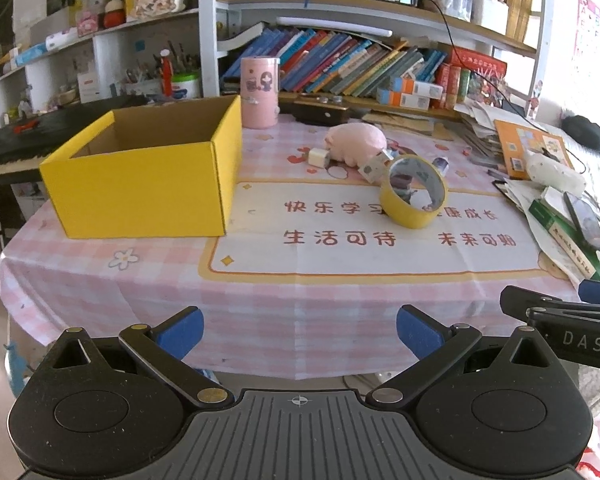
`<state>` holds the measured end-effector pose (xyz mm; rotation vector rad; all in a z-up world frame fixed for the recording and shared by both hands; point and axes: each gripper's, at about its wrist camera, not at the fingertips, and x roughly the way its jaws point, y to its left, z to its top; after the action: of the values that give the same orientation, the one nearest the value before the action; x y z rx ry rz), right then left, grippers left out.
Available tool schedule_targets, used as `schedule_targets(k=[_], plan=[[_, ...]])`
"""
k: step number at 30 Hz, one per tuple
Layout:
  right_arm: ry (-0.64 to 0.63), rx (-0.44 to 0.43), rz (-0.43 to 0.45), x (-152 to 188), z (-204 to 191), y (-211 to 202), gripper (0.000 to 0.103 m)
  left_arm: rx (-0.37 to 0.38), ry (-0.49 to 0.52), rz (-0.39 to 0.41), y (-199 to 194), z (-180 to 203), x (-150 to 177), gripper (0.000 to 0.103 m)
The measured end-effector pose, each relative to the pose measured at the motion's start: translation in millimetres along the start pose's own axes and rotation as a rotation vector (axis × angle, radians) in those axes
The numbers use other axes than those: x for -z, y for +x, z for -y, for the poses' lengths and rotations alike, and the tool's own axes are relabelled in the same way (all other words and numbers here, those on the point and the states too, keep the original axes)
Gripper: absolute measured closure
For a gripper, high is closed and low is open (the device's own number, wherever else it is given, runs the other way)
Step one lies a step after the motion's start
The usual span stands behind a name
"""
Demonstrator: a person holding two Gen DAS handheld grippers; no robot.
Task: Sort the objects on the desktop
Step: 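Grasp the yellow tape roll with the left tool while the right tool grasps the blue spray bottle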
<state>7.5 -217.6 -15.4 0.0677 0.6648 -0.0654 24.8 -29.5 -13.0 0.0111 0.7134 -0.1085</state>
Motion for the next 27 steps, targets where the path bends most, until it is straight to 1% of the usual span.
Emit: schedule_targets(k=[8,18,27], plan=[[0.007,0.001,-0.009,-10,15,16,0.006,0.003,0.005,-0.01,15,14,-10,0.0],[-0.017,-0.023,-0.02,-39,31,48,0.006,-0.022,-0.018,-0.016,43,30,-32,0.0],[-0.016,-0.008,-0.027,-66,62,80,0.006,0.005,-0.015,-0.038,81,60,-57,0.0]])
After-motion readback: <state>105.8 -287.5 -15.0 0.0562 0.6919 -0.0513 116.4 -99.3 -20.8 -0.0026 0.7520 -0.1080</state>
